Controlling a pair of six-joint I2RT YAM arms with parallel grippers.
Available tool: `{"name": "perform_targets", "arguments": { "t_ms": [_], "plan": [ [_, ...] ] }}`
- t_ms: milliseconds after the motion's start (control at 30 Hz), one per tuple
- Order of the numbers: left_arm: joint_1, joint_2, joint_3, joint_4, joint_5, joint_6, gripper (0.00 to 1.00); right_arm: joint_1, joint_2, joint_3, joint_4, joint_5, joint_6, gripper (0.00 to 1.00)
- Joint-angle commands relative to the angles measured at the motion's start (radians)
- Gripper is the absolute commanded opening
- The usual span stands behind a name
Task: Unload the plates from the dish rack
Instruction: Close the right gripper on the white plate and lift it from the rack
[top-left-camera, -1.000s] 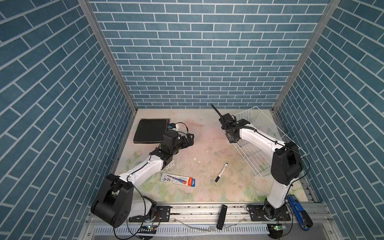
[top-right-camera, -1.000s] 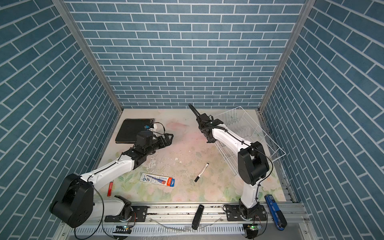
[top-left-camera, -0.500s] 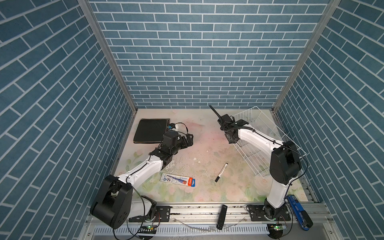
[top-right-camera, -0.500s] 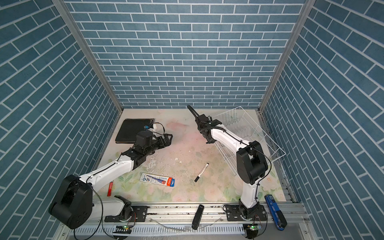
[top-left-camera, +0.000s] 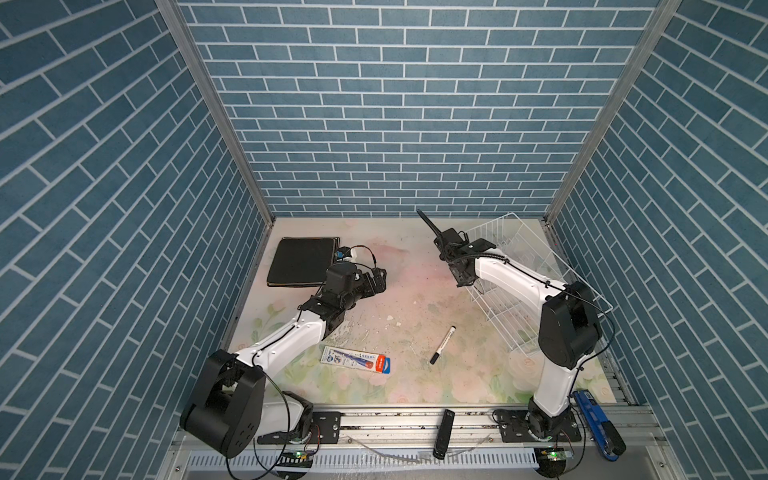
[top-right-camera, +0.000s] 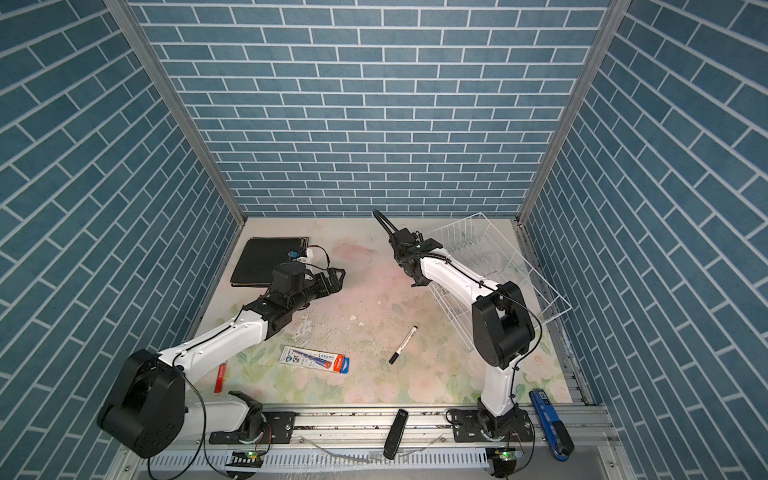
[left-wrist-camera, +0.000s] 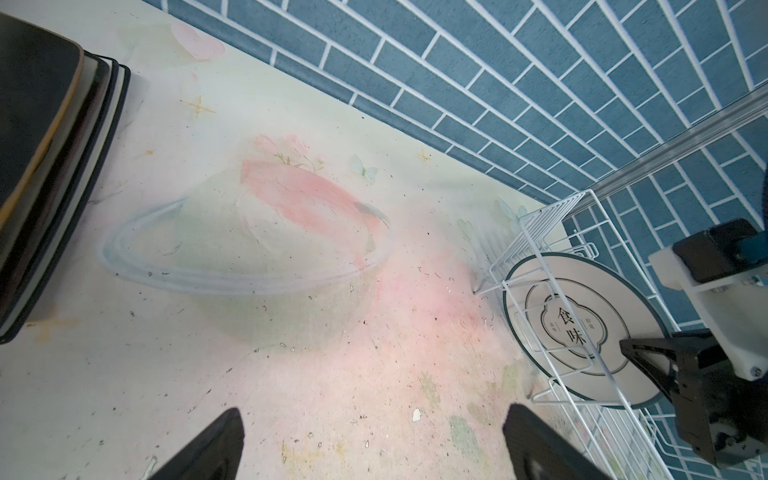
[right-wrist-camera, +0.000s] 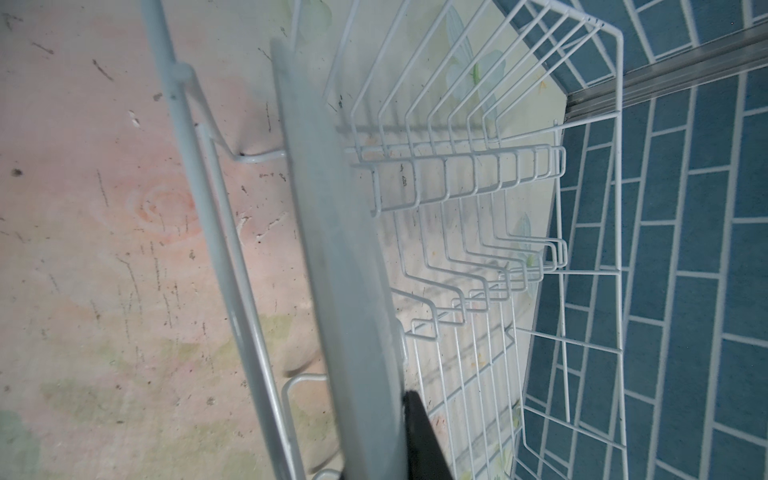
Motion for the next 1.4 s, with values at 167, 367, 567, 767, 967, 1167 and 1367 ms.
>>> {"name": "perform_targets", "arguments": {
  "t_ms": [167, 367, 567, 767, 967, 1167, 1367],
  "plan": [
    [-0.005, -0.009, 0.004, -0.021, -0.007, 0.018, 1.0, 0.017, 0.017, 0.054, -0.042, 0.018, -0.02, 0.09],
    [-0.005, -0.01, 0.003, -0.022, -0.006, 0.02, 1.0, 0.023, 0.023, 0.063, -0.054, 0.039, -0.016, 0.05],
    [-0.006, -0.009, 0.003, -0.022, -0.004, 0.02, 1.0, 0.029, 0.028, 0.08, -0.074, 0.082, -0.005, 0.0],
    [-0.006, -0.011, 0.002, -0.024, -0.004, 0.023, 1.0, 0.041, 0.006, 0.067, -0.04, 0.143, -0.006, 0.0],
    [-0.006, -0.008, 0.004, -0.025, -0.003, 0.023, 1.0, 0.048, -0.006, 0.067, -0.036, 0.184, -0.009, 0.0],
    [-0.005, -0.01, 0.005, -0.026, -0.003, 0.023, 1.0, 0.05, -0.025, 0.071, -0.036, 0.214, -0.009, 0.0],
    [-0.005, -0.009, 0.005, -0.024, -0.001, 0.023, 1.0, 0.051, -0.051, 0.076, -0.042, 0.239, -0.015, 0.0]
  ]
}}
